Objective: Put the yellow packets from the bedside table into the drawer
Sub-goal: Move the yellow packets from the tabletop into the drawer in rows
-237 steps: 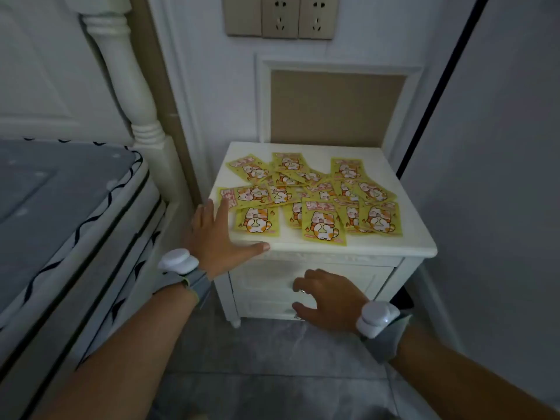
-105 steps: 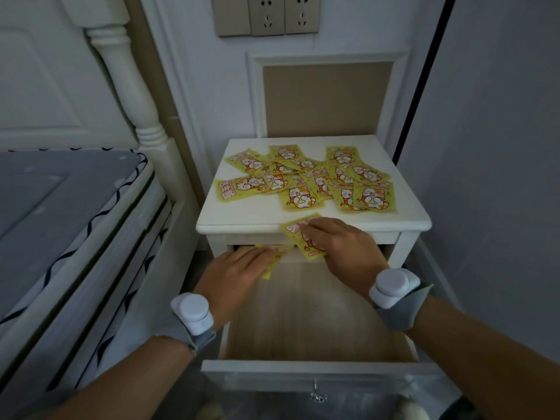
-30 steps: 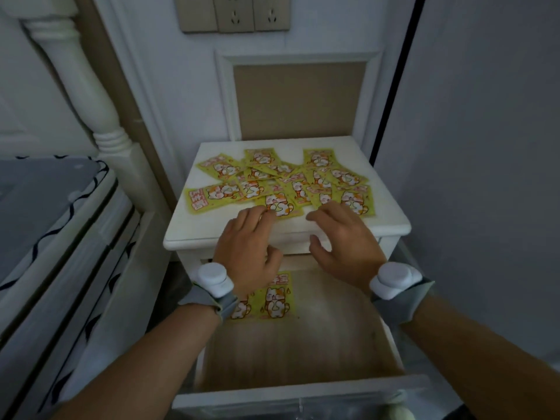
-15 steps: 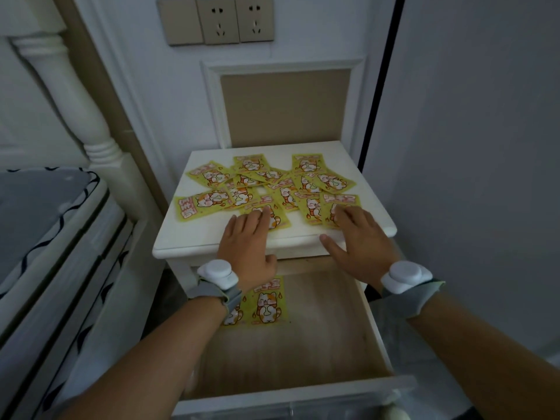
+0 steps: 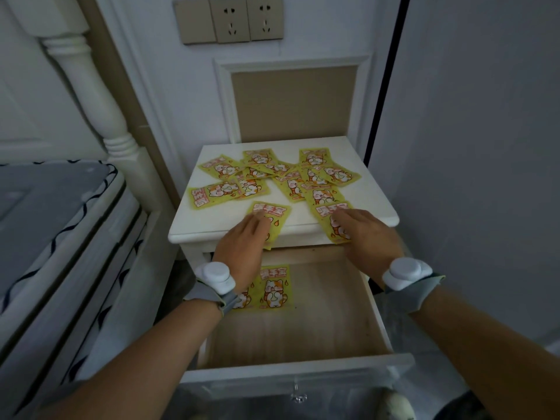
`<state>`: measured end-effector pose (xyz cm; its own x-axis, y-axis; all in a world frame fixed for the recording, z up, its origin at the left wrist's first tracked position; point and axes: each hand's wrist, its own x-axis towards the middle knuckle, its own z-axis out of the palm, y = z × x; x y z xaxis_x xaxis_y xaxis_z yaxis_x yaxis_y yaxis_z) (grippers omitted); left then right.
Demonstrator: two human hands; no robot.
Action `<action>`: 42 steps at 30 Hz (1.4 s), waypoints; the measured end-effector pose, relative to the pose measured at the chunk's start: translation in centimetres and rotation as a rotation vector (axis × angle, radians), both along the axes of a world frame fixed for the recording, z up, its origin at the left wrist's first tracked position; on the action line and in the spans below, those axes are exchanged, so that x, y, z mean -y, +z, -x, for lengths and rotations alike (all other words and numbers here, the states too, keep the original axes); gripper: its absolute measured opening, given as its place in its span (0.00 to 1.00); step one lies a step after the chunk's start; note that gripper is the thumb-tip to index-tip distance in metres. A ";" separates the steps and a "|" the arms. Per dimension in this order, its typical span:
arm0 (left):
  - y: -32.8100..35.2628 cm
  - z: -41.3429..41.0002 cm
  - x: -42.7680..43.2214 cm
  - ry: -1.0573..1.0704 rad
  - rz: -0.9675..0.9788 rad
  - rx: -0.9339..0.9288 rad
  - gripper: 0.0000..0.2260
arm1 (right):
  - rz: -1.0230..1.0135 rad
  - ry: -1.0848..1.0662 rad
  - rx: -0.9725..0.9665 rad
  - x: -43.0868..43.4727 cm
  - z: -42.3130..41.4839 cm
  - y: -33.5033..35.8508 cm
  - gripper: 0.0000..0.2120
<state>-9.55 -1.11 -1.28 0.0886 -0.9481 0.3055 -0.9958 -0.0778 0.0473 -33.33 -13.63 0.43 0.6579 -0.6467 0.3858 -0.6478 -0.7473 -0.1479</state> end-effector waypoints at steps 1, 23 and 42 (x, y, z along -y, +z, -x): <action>0.1 0.0 -0.1 0.007 0.003 0.014 0.28 | 0.007 0.011 0.009 -0.1 -0.1 0.0 0.23; -7.7 3.6 -1.4 -0.168 -0.234 0.146 0.29 | -0.012 0.246 -0.139 -3.3 1.4 -2.5 0.15; -13.6 6.6 3.6 -0.224 -0.383 -0.058 0.20 | -0.202 0.083 -0.515 -2.4 1.6 -10.1 0.14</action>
<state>-16.15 -4.68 -14.91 -0.1251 -0.9897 -0.0704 -0.9866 0.1166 0.1138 -34.94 -11.20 -9.71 0.7802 -0.6128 -0.1255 -0.6149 -0.7882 0.0266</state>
